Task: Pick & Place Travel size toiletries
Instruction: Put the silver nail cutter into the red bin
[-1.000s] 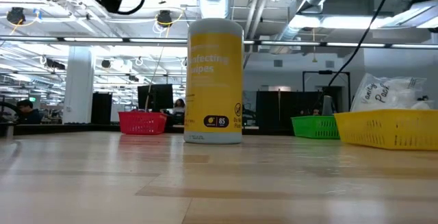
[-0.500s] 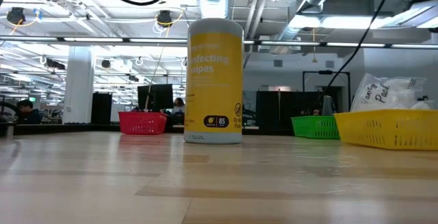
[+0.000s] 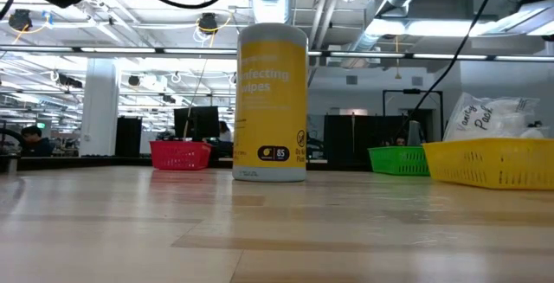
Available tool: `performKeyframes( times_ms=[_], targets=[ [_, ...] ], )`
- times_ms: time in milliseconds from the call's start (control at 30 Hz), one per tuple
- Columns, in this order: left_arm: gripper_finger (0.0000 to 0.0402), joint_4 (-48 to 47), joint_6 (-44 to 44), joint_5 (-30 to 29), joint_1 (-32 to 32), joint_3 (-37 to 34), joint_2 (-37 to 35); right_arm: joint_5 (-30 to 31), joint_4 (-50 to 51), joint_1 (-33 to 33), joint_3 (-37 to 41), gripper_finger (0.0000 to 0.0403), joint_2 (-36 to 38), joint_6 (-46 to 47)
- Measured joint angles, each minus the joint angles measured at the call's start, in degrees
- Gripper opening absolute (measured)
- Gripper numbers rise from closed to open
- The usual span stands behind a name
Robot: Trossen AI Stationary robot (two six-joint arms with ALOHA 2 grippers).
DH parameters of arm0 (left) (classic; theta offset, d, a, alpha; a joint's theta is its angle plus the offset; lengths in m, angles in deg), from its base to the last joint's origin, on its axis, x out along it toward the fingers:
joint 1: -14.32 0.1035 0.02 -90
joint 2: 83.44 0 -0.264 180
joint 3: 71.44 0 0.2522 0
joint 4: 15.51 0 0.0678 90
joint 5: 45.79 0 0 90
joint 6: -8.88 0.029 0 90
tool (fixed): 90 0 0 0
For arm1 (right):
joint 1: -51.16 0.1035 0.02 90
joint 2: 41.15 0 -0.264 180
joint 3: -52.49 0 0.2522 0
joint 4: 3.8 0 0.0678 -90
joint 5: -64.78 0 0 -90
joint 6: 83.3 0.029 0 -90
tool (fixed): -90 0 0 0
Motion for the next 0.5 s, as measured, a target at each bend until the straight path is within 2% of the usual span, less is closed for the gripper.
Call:
performKeyframes(
  times_ms=[333,500],
  targets=[
    [0.0131,1.5,2.04,-0.02,0.02,0.0,0.0,0.0,0.52,-0.47,0.0,0.0044,-0.01,1.0],
    [0.0112,2.36,2.08,-0.04,0.45,0.0,0.0,0.01,1.07,-0.83,0.0,0.0044,-0.02,1.08]
  ],
)
